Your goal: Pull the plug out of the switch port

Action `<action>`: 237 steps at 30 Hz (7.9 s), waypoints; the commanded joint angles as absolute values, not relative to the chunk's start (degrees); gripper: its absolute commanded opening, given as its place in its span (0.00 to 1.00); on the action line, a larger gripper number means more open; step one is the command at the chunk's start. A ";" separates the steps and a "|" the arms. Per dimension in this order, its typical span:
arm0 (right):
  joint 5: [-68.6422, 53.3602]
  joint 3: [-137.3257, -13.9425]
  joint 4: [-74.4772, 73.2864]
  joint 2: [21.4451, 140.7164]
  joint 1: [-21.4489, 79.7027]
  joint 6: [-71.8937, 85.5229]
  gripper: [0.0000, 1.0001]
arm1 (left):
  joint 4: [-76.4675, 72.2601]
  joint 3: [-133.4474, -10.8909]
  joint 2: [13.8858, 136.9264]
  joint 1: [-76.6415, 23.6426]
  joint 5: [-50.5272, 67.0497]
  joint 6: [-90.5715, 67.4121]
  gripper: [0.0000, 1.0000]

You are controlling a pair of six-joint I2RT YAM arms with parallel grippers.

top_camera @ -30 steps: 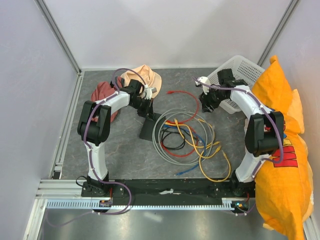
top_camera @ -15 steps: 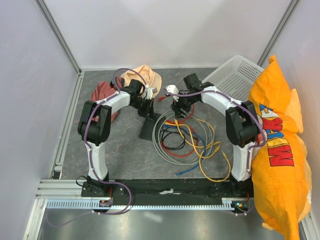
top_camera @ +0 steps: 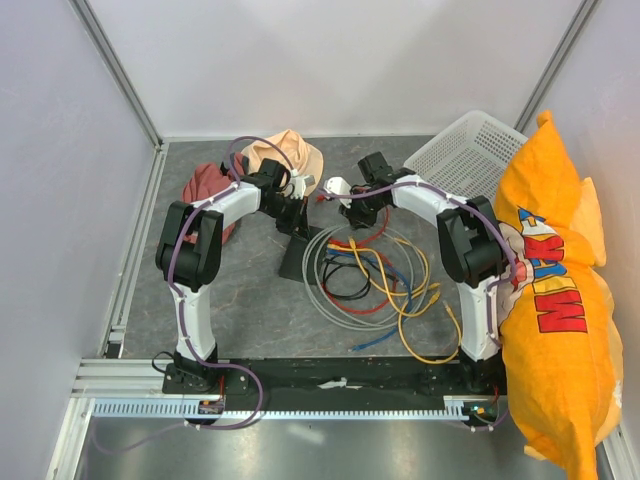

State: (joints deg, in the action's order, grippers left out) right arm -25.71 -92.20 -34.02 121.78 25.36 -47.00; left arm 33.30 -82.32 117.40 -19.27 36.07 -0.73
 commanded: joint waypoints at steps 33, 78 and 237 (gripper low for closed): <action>-10.63 -72.77 -47.95 97.30 6.24 -52.90 0.07 | 34.28 -80.68 118.83 -20.74 31.29 3.16 0.02; -56.96 -110.74 -44.65 137.19 18.54 -19.51 0.77 | 36.47 -79.72 117.16 -21.62 27.86 4.40 0.02; -42.37 -100.90 -49.60 112.06 8.17 -32.09 0.79 | 35.68 -80.77 121.90 -23.64 23.64 5.19 0.02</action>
State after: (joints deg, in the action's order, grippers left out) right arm -35.59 -96.57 -53.54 115.15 6.66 -36.16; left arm 32.84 -82.56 116.66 -22.81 31.16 2.02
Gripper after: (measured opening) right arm 0.782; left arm 0.025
